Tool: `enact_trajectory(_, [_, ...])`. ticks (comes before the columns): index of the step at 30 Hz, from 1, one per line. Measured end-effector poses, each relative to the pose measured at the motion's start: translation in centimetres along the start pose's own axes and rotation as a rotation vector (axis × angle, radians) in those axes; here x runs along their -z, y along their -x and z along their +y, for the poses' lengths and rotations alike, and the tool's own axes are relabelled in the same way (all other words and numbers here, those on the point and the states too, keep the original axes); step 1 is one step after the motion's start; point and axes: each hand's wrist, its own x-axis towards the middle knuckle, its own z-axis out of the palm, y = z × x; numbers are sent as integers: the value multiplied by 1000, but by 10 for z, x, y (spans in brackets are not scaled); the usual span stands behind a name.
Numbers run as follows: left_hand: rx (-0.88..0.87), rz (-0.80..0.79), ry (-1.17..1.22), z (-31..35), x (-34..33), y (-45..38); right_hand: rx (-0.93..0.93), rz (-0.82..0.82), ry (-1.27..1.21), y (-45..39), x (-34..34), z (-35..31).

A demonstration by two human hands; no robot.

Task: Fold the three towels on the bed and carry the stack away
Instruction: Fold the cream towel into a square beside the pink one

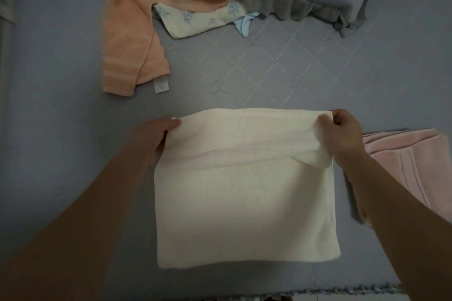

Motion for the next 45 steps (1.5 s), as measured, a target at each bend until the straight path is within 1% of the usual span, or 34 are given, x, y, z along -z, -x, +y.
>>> enact_trajectory(2, [-10,40,-182,2,3,-3,-52,-39,45,-3,-2,1])
enact_trajectory(4, [-46,59,-274,4,6,-6,-81,-45,50,-5,-3,1])
enact_trajectory(6, [-81,91,-316,4,7,-7,-90,-46,42,-7,-3,0])
enact_trajectory(8, [-94,154,-283,3,5,-9,-93,-63,33,-8,-1,-1])
enact_trajectory(9, [-86,165,-212,3,3,-10,-94,-74,23,-10,0,-1])
enact_trajectory(11, [-55,132,6,6,-1,-11,-73,-76,5,-14,2,-7])
enact_trajectory(12, [-55,112,82,8,-3,-13,-44,-58,17,-18,4,-11])
enact_trajectory(13, [-69,95,109,10,-3,-15,-7,-33,39,-23,4,-17])
enact_trajectory(15, [-125,117,101,9,-5,-22,52,-5,54,-35,3,-27])
enact_trajectory(18, [-252,285,31,2,-11,-31,38,-46,34,-44,-6,-31])
enact_trajectory(19, [-293,350,-12,-1,-13,-30,22,-30,25,-42,-9,-28])
enact_trajectory(21, [-344,413,-76,-13,-12,-21,0,43,-29,-24,-8,-14])
enact_trajectory(23, [-360,385,-118,-34,-8,-1,7,80,-122,10,-1,7])
enact_trajectory(26, [-315,369,-244,-81,5,35,45,23,-70,68,11,52])
enact_trajectory(27, [-283,366,-281,-97,10,45,9,-1,-31,84,14,68])
enact_trajectory(29, [-218,347,-262,-130,20,66,-90,-37,32,111,19,95])
enact_trajectory(32, [-167,348,-296,-171,29,98,-129,-107,33,139,28,126])
enact_trajectory(34, [-156,349,-276,-196,32,116,-85,-141,74,153,35,142])
enact_trajectory(37, [-163,337,-179,-222,32,136,90,-166,161,167,45,156])
enact_trajectory(38, [-161,339,-149,-227,31,140,114,-170,153,171,49,159])
enact_trajectory(41, [-200,399,-61,-238,33,149,112,-160,59,180,65,170])
enact_trajectory(43, [-225,404,29,-244,34,154,86,-109,-39,188,74,181])
enact_trajectory(44, [-229,411,42,-249,33,158,76,-86,-75,193,77,187])
enact_trajectory(45, [-230,432,0,-254,31,161,64,-83,-82,197,79,193])
